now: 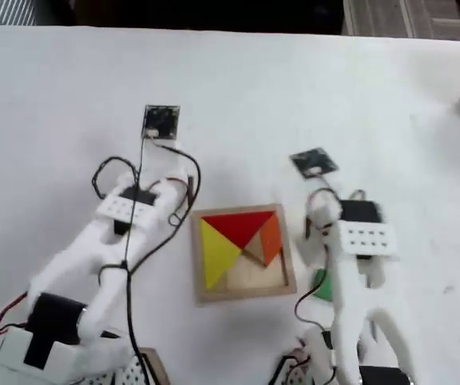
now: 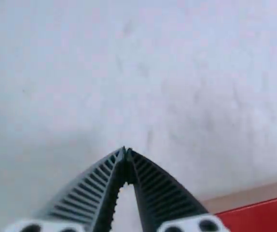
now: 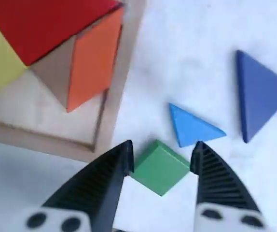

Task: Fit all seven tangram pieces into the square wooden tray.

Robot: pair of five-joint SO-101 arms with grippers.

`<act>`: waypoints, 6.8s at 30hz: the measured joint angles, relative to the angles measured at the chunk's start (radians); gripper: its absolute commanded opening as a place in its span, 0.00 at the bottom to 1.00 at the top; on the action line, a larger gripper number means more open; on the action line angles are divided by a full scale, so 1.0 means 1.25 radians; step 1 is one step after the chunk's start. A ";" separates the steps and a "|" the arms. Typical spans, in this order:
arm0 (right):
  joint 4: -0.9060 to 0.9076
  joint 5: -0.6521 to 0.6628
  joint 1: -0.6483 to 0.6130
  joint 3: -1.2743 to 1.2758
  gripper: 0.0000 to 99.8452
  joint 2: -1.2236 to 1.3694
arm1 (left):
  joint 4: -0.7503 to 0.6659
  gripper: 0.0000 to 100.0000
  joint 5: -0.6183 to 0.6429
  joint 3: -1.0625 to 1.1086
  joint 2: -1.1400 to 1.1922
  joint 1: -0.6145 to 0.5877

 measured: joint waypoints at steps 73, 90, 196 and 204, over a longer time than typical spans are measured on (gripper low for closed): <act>-0.263 -0.371 0.098 0.172 0.20 -0.023 | 0.000 0.02 -0.001 0.000 0.005 0.000; -0.331 -0.419 0.083 0.221 0.20 -0.022 | 0.000 0.02 -0.001 0.000 0.005 0.009; -0.103 -0.053 -0.508 0.095 0.02 -0.031 | 0.000 0.02 0.000 -0.021 0.005 -0.068; -0.161 0.029 -0.516 0.106 0.10 0.070 | 0.000 0.02 -0.001 -0.021 0.005 -0.068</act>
